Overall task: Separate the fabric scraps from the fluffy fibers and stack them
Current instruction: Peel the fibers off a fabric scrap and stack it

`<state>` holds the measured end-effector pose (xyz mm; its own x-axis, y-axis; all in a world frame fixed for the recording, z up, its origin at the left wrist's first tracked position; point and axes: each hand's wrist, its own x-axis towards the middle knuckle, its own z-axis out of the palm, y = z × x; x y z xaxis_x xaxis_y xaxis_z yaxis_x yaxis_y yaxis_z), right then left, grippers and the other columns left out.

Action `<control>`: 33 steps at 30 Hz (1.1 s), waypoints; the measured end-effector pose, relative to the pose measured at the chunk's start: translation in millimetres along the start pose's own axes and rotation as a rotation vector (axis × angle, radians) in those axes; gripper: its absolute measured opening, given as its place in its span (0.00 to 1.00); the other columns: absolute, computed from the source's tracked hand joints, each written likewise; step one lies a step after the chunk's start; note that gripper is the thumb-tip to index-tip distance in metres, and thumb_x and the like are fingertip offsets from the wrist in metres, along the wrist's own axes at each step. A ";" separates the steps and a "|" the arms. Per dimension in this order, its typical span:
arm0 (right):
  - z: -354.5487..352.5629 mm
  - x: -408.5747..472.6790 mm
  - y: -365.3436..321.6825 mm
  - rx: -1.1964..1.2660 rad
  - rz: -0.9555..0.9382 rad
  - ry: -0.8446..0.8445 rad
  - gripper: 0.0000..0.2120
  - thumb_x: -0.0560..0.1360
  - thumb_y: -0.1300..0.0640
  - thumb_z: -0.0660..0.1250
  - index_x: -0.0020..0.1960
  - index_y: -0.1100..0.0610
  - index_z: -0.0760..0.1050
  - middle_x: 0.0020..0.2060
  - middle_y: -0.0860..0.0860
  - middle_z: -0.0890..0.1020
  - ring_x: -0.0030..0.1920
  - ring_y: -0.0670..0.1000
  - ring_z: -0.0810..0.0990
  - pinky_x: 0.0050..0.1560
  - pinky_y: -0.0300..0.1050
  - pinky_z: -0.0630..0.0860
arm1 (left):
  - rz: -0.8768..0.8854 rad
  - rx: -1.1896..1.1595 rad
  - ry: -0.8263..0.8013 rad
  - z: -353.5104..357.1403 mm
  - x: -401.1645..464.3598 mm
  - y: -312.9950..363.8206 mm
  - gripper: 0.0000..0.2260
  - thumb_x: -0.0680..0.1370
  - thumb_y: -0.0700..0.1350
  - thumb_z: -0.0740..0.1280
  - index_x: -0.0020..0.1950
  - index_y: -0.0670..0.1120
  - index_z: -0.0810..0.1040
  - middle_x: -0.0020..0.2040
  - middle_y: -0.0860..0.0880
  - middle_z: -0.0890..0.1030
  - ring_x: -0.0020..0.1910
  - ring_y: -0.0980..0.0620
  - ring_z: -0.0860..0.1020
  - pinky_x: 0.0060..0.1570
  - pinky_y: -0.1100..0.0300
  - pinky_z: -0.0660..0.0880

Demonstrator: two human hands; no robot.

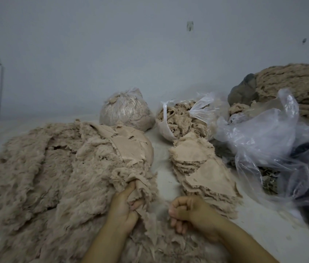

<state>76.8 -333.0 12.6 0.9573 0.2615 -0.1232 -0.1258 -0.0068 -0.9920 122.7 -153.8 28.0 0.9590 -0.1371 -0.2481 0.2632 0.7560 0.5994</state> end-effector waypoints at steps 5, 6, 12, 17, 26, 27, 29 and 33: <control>-13.2 2.5 -4.2 0.016 -0.119 0.219 0.08 0.77 0.69 0.64 0.39 0.63 0.73 0.26 0.55 0.80 0.23 0.48 0.75 0.24 0.38 0.72 | -0.026 -0.127 0.024 -7.8 4.5 8.8 0.18 0.77 0.34 0.52 0.28 0.44 0.65 0.16 0.52 0.63 0.12 0.59 0.58 0.16 0.70 0.63; -16.7 2.3 -4.9 0.029 -0.131 0.257 0.08 0.76 0.68 0.64 0.39 0.64 0.72 0.26 0.55 0.79 0.22 0.48 0.74 0.23 0.38 0.71 | -0.033 -0.104 0.047 -11.2 6.9 11.7 0.17 0.76 0.34 0.52 0.27 0.45 0.64 0.17 0.52 0.62 0.14 0.58 0.59 0.20 0.68 0.67; -3.6 -5.1 -5.5 -0.079 0.045 -0.048 0.21 0.65 0.44 0.70 0.43 0.62 0.79 0.25 0.53 0.78 0.17 0.44 0.67 0.19 0.34 0.61 | -0.002 0.149 -0.088 2.7 -2.1 -9.1 0.08 0.73 0.36 0.62 0.46 0.35 0.78 0.35 0.38 0.83 0.31 0.48 0.82 0.30 0.59 0.80; 12.3 1.8 -2.3 0.243 -0.034 0.177 0.18 0.64 0.46 0.72 0.40 0.60 0.72 0.25 0.51 0.73 0.23 0.47 0.66 0.19 0.35 0.60 | 0.026 0.322 -0.155 5.3 -8.0 -26.1 0.19 0.65 0.37 0.68 0.56 0.34 0.78 0.48 0.34 0.82 0.39 0.42 0.83 0.32 0.54 0.79; 14.4 3.1 6.9 0.129 -0.179 0.138 0.08 0.64 0.50 0.76 0.39 0.52 0.81 0.22 0.53 0.71 0.20 0.47 0.65 0.21 0.36 0.61 | 0.043 0.373 -0.171 8.4 -14.9 -24.6 0.05 0.68 0.38 0.71 0.42 0.37 0.82 0.37 0.37 0.82 0.33 0.43 0.82 0.30 0.54 0.79; 14.7 3.3 7.0 0.123 -0.182 0.136 0.07 0.64 0.50 0.76 0.38 0.51 0.80 0.22 0.52 0.71 0.20 0.47 0.65 0.20 0.36 0.61 | 0.049 0.382 -0.128 8.5 -14.4 -24.1 0.06 0.70 0.40 0.71 0.40 0.37 0.82 0.35 0.37 0.81 0.31 0.43 0.81 0.28 0.54 0.78; 13.9 3.3 5.7 0.154 -0.160 0.155 0.12 0.63 0.49 0.76 0.43 0.53 0.79 0.24 0.53 0.74 0.20 0.47 0.67 0.20 0.36 0.62 | 0.064 0.409 -0.070 8.1 -13.6 -23.2 0.10 0.73 0.43 0.70 0.38 0.37 0.82 0.35 0.35 0.80 0.30 0.42 0.80 0.28 0.54 0.78; 11.5 3.4 5.0 0.206 -0.121 0.143 0.20 0.63 0.45 0.76 0.50 0.54 0.79 0.26 0.53 0.74 0.22 0.48 0.69 0.21 0.37 0.64 | 0.102 0.503 -0.082 8.3 -14.4 -25.4 0.15 0.74 0.49 0.69 0.47 0.36 0.78 0.42 0.32 0.77 0.42 0.38 0.76 0.43 0.47 0.73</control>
<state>76.4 -321.0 7.6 0.9937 0.1097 -0.0215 -0.0450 0.2166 -0.9752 103.0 -176.3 22.7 0.9822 -0.1437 -0.1208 0.1665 0.3694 0.9142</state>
